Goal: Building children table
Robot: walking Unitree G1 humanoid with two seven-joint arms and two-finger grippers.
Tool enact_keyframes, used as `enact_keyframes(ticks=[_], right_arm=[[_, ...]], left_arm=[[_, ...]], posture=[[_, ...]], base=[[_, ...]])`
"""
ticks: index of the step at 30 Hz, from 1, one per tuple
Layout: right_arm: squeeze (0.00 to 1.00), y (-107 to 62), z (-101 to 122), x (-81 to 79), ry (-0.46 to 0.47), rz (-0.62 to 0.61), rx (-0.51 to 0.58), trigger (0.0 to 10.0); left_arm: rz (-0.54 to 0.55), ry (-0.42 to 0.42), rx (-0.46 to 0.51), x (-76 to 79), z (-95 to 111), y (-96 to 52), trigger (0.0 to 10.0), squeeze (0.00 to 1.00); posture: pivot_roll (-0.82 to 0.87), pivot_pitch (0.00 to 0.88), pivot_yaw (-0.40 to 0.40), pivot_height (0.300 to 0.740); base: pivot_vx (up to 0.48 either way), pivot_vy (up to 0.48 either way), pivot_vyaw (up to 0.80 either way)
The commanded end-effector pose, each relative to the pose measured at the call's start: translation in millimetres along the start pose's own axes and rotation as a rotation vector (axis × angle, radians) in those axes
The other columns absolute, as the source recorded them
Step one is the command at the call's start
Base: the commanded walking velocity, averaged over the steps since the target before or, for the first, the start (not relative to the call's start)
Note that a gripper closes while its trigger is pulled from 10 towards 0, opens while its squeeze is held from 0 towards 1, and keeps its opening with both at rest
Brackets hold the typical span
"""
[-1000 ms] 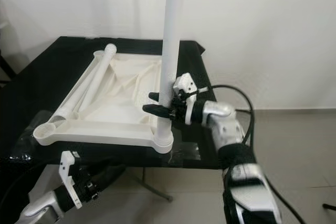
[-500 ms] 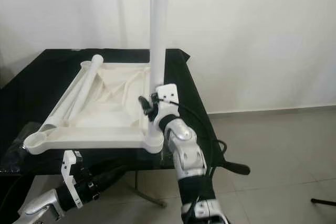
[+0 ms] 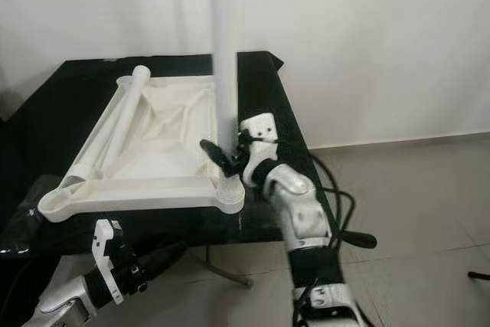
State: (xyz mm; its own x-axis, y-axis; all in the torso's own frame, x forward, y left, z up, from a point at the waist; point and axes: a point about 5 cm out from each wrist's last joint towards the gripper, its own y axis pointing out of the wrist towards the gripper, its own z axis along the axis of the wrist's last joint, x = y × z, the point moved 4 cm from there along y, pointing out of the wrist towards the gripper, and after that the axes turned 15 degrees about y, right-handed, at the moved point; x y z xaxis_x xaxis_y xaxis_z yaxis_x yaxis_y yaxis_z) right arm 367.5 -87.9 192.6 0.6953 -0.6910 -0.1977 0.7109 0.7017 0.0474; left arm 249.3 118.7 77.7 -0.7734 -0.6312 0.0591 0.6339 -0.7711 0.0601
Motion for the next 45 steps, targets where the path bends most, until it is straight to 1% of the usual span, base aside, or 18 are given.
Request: enact_keyframes(ticks=[1, 6, 7, 17, 18, 23, 26, 27, 29, 34, 35, 36, 37, 38, 39, 40, 42, 45], right_arm=[[0.0, -6.2, -8, -8.2, -0.045, 0.191, -0.091, 10.0], [0.0, -14.6, -19, -5.1, -0.058, 0.276, -0.178, 10.0], [0.0, -16.6, -28, -1.7, -0.013, 0.322, -0.219, 10.0], [0.0, -11.6, -44, 6.7, 0.044, 0.346, -0.252, 10.0], [0.0, -12.6, -39, 6.6, 0.058, 0.39, -0.247, 0.0], [0.0, -16.0, -33, 11.3, 0.064, 0.413, -0.242, 0.0], [0.0, -17.4, -34, 18.6, 0.053, 0.376, -0.242, 0.0], [0.0, -18.2, -36, 27.4, 0.038, 0.306, -0.24, 0.0], [0.0, -18.2, -36, 27.4, 0.038, 0.306, -0.24, 0.0], [0.0, -18.2, -49, 35.9, 0.041, 0.067, -0.171, 0.0], [0.0, -15.6, -54, 45.9, 0.048, -0.257, -0.033, 0.0], [0.0, -15.6, -54, 45.9, 0.048, -0.257, -0.033, 0.0], [0.0, -22.0, -77, 32.8, 0.134, -0.464, 0.033, 0.0], [0.0, -22.0, -77, 32.8, 0.134, -0.464, 0.033, 0.0], [0.0, -27.5, -94, 21.2, 0.189, -0.587, 0.043, 0.0], [0.0, -30.0, -105, 12.7, 0.223, -0.64, 0.038, 0.0], [0.0, -28.8, -105, 12.5, 0.201, -0.626, 0.021, 0.0], [0.0, -25.6, -97, 21.3, 0.158, -0.609, 0.018, 0.0]], left_arm=[[0.003, -0.003, -0.007, -0.2, -2, -2.2, 10.0, 0.0], [0.007, 0.001, -0.007, -0.6, -2, -2.6, 10.0, 0.0], [0.009, 0.004, -0.007, -0.8, -1, -2.7, 10.0, 0.0], [0.01, 0.005, -0.007, -1.0, -1, -1.8, 10.0, 0.0], [0.014, 0.005, -0.004, -0.7, -1, -1.6, 10.0, 0.0], [0.015, 0.003, -0.001, 0.1, -1, -1.8, 10.0, 0.0], [0.014, 0.001, 0.0, 0.6, -1, -2.1, 10.0, 0.0], [0.014, 0.0, 0.001, 1.0, -1, -2.2, 10.0, 0.0], [0.014, 0.0, 0.001, 1.0, -1, -2.2, 10.0, 0.0], [0.019, 0.002, 0.002, 1.5, 0, -4.5, 10.0, 0.0], [0.022, 0.004, 0.002, 0.9, 0, -5.9, 10.0, 0.0], [0.022, 0.004, 0.002, 0.9, 0, -5.9, 10.0, 0.0], [0.024, 0.003, 0.0, -0.2, 1, -6.6, 10.0, 0.0], [0.024, 0.003, 0.0, -0.2, 1, -6.6, 10.0, 0.0], [0.018, 0.005, -0.005, -0.6, 0, -6.8, 10.0, 0.0], [0.013, 0.007, -0.009, -0.9, 0, -6.7, 10.0, 0.0], [0.012, 0.006, -0.01, -1.4, 0, -6.4, 10.0, 0.0], [0.014, 0.002, -0.01, -2.0, -1, -6.4, 10.0, 0.0]], posture=[[-0.01, 0.0, 0.022, 0.74], [0.0, 0.0, 0.02, 0.74], [0.0, 0.0, 0.02, 0.74], [0.01, 0.0, 0.018, 0.74], [0.01, 0.0, 0.015, 0.74], [0.0, 0.0, 0.016, 0.74], [0.0, 0.0, 0.017, 0.74], [0.0, 0.0, 0.015, 0.74], [0.0, 0.0, 0.015, 0.74], [-0.01, 0.0, 0.006, 0.74], [-0.02, 0.0, 0.013, 0.74], [-0.02, 0.0, 0.013, 0.74], [-0.02, 0.0, 0.03, 0.74], [-0.02, 0.0, 0.03, 0.74], [-0.02, 0.0, 0.032, 0.74], [-0.03, 0.0, 0.037, 0.74], [-0.03, 0.0, 0.034, 0.74], [-0.03, 0.0, 0.025, 0.74]], base=[[0.0, 0.0, 0.0], [0.0, 0.0, 0.0], [0.0, 0.0, 0.0], [0.0, 0.0, 0.0], [0.0, 0.0, 0.0], [0.0, 0.0, 0.0], [0.0, 0.0, 0.0], [0.0, 0.0, 0.0], [0.0, 0.0, 0.0], [0.0, 0.0, 0.0], [0.0, 0.0, 0.0], [0.0, 0.0, 0.0], [0.0, 0.0, 0.0], [0.0, 0.0, 0.0], [0.0, 0.0, 0.0], [0.0, 0.0, 0.0], [0.0, 0.0, 0.0], [0.0, 0.0, 0.0]])
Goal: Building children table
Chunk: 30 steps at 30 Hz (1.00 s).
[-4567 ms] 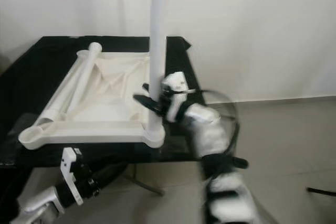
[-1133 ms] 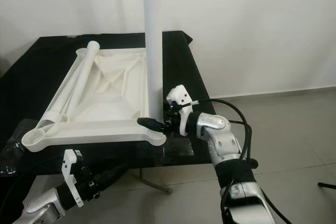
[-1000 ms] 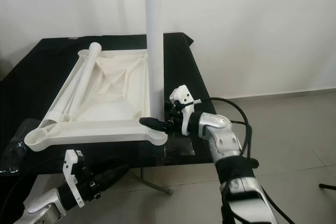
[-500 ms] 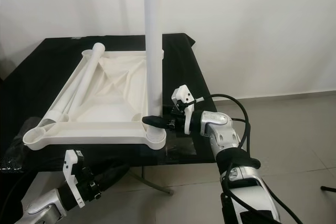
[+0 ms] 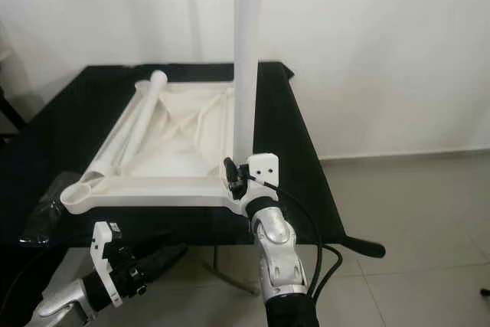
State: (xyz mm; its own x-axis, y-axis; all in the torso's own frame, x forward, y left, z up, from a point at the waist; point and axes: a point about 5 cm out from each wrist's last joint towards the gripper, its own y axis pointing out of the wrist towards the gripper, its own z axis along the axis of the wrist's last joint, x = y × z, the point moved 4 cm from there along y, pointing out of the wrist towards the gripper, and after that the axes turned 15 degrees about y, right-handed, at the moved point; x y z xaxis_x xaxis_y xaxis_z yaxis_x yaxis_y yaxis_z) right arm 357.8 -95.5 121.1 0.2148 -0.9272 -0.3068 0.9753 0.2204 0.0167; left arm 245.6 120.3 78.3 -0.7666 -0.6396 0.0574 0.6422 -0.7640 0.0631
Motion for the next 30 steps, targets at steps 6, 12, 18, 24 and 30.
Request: enact_keyframes(ticks=[6, 12, 18, 24, 30], right_arm=[[0.0, 3.4, -19, 15.0, 0.019, -0.075, -0.093, 0.0], [1.0, 11.0, 3, -31.1, 0.056, 0.303, -0.12, 10.0], [0.91, 11.4, 30, -35.2, -0.023, 0.56, -0.119, 10.0], [0.0, -1.5, 41, -12.9, -0.256, 0.899, -0.321, 10.0], [0.0, 9.0, 52, -1.5, -0.272, 0.903, -0.382, 10.0]], left_arm=[[0.026, 0.01, -0.006, -6.7, 0, -2.8, 10.0, 0.0], [0.027, 0.01, -0.008, -7.5, 0, -1.1, 10.0, 0.0], [0.026, 0.009, -0.008, -8.1, 0, 0.5, 10.0, 0.0], [0.03, 0.017, -0.009, -8.6, -1, 0.8, 10.0, 0.0], [0.033, 0.025, -0.01, -7.8, 0, -0.1, 10.0, 0.0]], posture=[[-0.01, 0.0, 0.02, 0.74], [-0.01, 0.0, 0.023, 0.74], [0.0, 0.0, 0.021, 0.74], [0.02, 0.0, 0.014, 0.74], [0.05, 0.0, 0.003, 0.74]], base=[[0.0, 0.0, 0.0], [0.0, 0.0, 0.0], [0.0, 0.0, 0.0], [0.0, 0.0, 0.0], [0.0, 0.0, 0.0]])
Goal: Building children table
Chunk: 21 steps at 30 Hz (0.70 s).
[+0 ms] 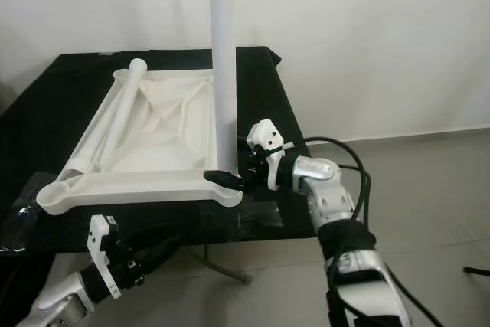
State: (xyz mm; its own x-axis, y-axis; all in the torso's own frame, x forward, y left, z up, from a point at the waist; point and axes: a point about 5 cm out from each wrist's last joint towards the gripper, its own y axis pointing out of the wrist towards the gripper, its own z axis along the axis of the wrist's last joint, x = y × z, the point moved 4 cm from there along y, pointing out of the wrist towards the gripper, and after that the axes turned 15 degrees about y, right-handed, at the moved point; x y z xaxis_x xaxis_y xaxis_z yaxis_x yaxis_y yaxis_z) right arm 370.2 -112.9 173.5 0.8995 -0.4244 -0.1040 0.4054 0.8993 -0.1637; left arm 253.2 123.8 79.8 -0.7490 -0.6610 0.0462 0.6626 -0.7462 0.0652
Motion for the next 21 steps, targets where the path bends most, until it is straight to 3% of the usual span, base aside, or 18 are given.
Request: enact_keyframes(ticks=[1, 5, 8, 10, 12, 21], right_arm=[[0.0, 3.4, 1, 0.3, -0.003, 0.03, -0.029, 10.0], [0.0, 0.8, 4, 17.4, 0.027, -0.057, 0.001, 10.0], [0.0, -0.3, 2, 19.9, 0.024, -0.07, -0.002, 10.0], [0.0, -2.5, -5, 22.3, 0.045, -0.09, 0.006, 0.6], [0.0, -4.2, -11, 21.6, 0.072, -0.084, 0.01, 0.0], [0.0, -14.1, -31, 18.5, 0.115, -0.061, -0.004, 0.0]], left_arm=[[0.006, 0.014, -0.013, 0.3, -2, -2.7, 10.0, 0.0], [0.012, 0.022, -0.012, 1.7, -1, -5.2, 10.0, 0.0], [0.013, 0.022, -0.011, 1.9, -1, -5.8, 10.0, 0.0], [0.019, 0.023, -0.01, 2.3, -1, -6.8, 10.0, 0.0], [0.022, 0.023, -0.01, 2.5, -1, -7.6, 10.0, 0.0], [0.052, 0.03, -0.004, -2.1, 1, -7.6, 10.0, 0.0]], posture=[[0.05, 0.0, 0.003, 0.74], [0.06, 0.0, 0.001, 0.74], [0.06, 0.0, 0.002, 0.74], [0.07, 0.0, 0.002, 0.74], [0.07, 0.0, 0.008, 0.74], [0.07, 0.0, 0.014, 0.74]], base=[[0.0, 0.0, 0.0], [0.0, 0.0, 0.0], [0.0, 0.0, 0.0], [0.0, 0.0, 0.0], [0.0, 0.0, 0.0], [0.0, 0.0, 0.0]])
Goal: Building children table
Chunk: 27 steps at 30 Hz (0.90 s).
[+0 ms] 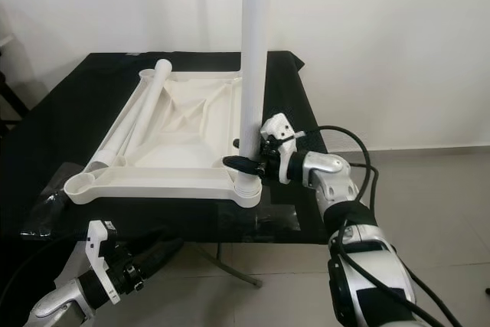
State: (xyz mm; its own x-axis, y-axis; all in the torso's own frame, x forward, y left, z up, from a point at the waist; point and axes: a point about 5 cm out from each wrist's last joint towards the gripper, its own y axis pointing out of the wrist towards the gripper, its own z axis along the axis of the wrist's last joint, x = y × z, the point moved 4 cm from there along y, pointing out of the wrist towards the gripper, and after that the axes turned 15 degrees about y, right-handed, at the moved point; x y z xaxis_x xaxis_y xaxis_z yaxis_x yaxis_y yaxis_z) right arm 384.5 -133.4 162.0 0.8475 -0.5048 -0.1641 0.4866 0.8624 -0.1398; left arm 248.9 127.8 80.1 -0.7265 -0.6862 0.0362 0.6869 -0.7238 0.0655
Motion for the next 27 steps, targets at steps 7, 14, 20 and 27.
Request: enact_keyframes(ticks=[7, 14, 20, 27], right_arm=[[0.0, -1.3, -42, -3.2, 0.046, -0.141, -0.023, 0.0], [0.0, 23.3, -90, -40.0, 0.259, -0.644, 0.111, 0.0], [0.0, 30.9, -94, -46.0, 0.278, -0.684, 0.119, 0.0], [0.0, 43.9, -59, -40.7, 0.229, -0.577, 0.155, 10.0]], left_arm=[[0.03, 0.049, -0.012, -3.4, 1, -2.9, 10.0, 0.0], [0.111, 0.231, 0.03, -4.2, 19, -7.0, 10.0, 0.0], [0.109, 0.256, 0.058, 1.7, 27, -6.5, 10.0, 0.0], [0.119, 0.156, 0.073, 0.7, 15, -2.7, 10.0, 0.0]], posture=[[0.05, 0.0, 0.008, 0.74], [0.02, 0.0, 0.033, 0.74], [0.0, 0.0, 0.034, 0.74], [0.0, 0.0, 0.022, 0.74]], base=[[0.0, 0.0, 0.0], [0.0, 0.0, 0.0], [0.0, 0.0, 0.0], [0.0, 0.0, 0.0]])
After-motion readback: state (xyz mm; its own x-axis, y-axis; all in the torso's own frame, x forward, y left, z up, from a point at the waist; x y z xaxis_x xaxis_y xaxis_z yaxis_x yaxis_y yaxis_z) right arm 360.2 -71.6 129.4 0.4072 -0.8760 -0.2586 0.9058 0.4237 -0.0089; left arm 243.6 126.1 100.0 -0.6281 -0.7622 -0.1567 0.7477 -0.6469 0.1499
